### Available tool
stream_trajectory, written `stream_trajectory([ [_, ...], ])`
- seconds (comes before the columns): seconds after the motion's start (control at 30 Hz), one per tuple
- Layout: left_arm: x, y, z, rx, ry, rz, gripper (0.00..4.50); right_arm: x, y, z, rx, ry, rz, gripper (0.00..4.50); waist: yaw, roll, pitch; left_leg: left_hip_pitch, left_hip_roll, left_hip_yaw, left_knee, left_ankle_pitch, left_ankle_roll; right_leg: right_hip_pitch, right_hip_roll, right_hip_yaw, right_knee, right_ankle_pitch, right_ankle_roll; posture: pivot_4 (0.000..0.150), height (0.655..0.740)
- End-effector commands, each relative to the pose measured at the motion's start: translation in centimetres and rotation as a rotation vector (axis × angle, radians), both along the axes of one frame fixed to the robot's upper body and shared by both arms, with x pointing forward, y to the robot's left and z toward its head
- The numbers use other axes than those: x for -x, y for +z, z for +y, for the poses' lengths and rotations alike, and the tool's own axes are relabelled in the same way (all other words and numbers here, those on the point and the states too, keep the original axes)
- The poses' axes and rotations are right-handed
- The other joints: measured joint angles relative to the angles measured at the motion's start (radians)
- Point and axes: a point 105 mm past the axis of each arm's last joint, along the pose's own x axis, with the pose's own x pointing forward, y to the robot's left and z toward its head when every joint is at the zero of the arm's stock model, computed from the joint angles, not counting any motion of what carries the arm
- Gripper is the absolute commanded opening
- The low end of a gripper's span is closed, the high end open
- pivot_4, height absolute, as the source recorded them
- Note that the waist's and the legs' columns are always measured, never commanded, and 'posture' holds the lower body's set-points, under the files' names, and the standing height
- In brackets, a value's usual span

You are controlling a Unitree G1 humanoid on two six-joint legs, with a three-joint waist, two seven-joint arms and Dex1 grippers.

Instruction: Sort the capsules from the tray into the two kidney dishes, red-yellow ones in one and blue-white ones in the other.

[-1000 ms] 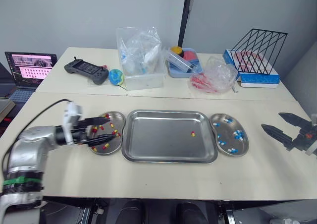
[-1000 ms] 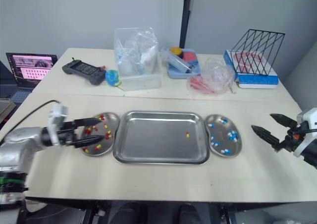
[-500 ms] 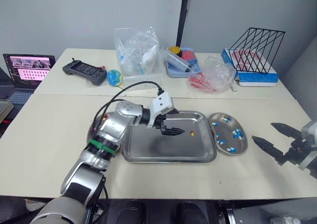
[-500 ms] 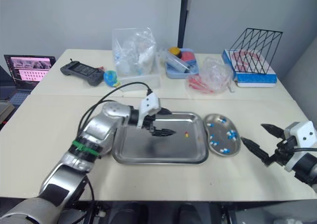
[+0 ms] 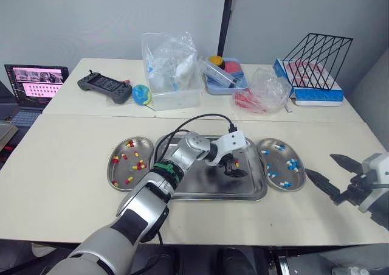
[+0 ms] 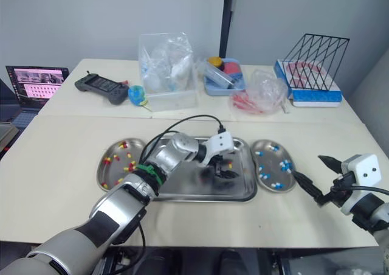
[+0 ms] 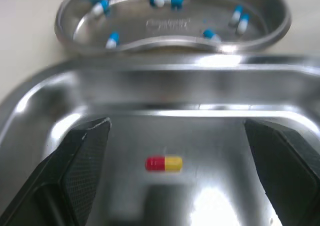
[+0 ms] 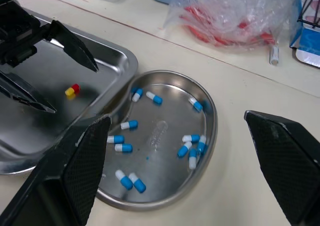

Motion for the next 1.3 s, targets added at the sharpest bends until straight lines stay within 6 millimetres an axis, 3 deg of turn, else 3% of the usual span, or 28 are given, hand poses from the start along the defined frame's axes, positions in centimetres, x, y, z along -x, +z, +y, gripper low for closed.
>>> stream_trajectory([
  [0.03, -0.1, 0.6, -0.8, 0.012, -0.006, -0.03, 4.48, 0.1, 1.5, -1.2, 0.048, -0.045, -0.064, 4.5, 0.004, 0.0, 0.0, 0.0, 0.0, 0.0, 0.0, 0.0, 0.0, 0.0, 0.0, 0.0, 0.0, 0.0, 0.0, 0.15, 0.74],
  [0.13, -0.5, 0.3, -0.4, 0.007, 0.019, -0.018, 4.48, 0.1, 1.4, -1.3, 0.051, -0.047, -0.064, 4.5, 0.009, 0.0, 0.0, 0.0, 0.001, 0.0, 0.0, 0.0, 0.0, 0.001, -0.001, 0.0, 0.0, 0.0, 0.0, 0.15, 0.74],
  [0.57, 0.0, -0.8, -0.6, -0.026, 0.0, 0.014, 0.34, -0.6, 1.1, -1.9, 0.094, -0.073, -0.068, 4.5, 0.01, 0.0, 0.0, 0.0, 0.0, -0.001, 0.001, 0.0, 0.0, 0.001, -0.001, -0.001, 0.0, 0.0, 0.0, 0.15, 0.74],
  [0.67, -0.3, -0.5, -0.3, -0.017, 0.006, 0.009, 0.29, -0.6, 0.9, -1.8, 0.094, -0.073, -0.065, 4.5, 0.009, 0.0, 0.0, 0.0, 0.0, -0.001, 0.001, 0.0, 0.0, 0.001, -0.001, -0.001, 0.0, 0.0, 0.0, 0.15, 0.74],
  [0.9, -1.2, 2.5, 0.6, 0.095, 0.03, 0.028, 0.29, -0.7, 0.7, -1.8, 0.087, -0.069, -0.062, 4.5, 0.004, 0.0, 0.0, 0.0, 0.001, -0.001, 0.0, 0.0, 0.0, 0.0, -0.001, -0.001, 0.0, 0.0, 0.0, 0.15, 0.74],
  [1.0, -2.7, 7.9, 4.1, 0.257, 0.072, 0.043, 0.29, -1.1, 0.7, -1.8, 0.079, -0.057, -0.059, 4.5, -0.003, 0.0, 0.0, -0.002, 0.001, -0.001, 0.001, 0.0, 0.0, -0.001, -0.001, -0.001, 0.001, 0.0, 0.0, 0.15, 0.74],
  [1.1, -3.4, 9.8, 8.4, 0.27, 0.133, -0.038, 0.29, -1.5, 0.7, -1.7, 0.071, -0.041, -0.058, 4.5, -0.016, 0.002, 0.0, -0.001, 0.003, -0.001, 0.0, 0.0, 0.0, -0.001, 0.0, -0.001, 0.001, 0.0, 0.0, 0.15, 0.74],
  [1.2, -2.6, 12.2, 12.7, 0.337, 0.173, -0.054, 0.29, -1.8, 0.8, -1.5, 0.059, -0.022, -0.056, 4.5, -0.019, 0.004, -0.001, 0.001, 0.003, 0.0, -0.002, 0.0, 0.0, -0.001, 0.0, -0.001, 0.002, -0.001, -0.001, 0.15, 0.74],
  [1.3, -1.7, 12.7, 17.3, 0.315, 0.263, -0.066, 0.29, -2.4, 0.9, -1.4, 0.049, -0.008, -0.058, 4.5, -0.021, 0.005, -0.001, 0.001, 0.004, 0.001, -0.001, 0.0, 0.0, 0.0, 0.0, -0.001, 0.002, -0.001, -0.001, 0.15, 0.74],
])
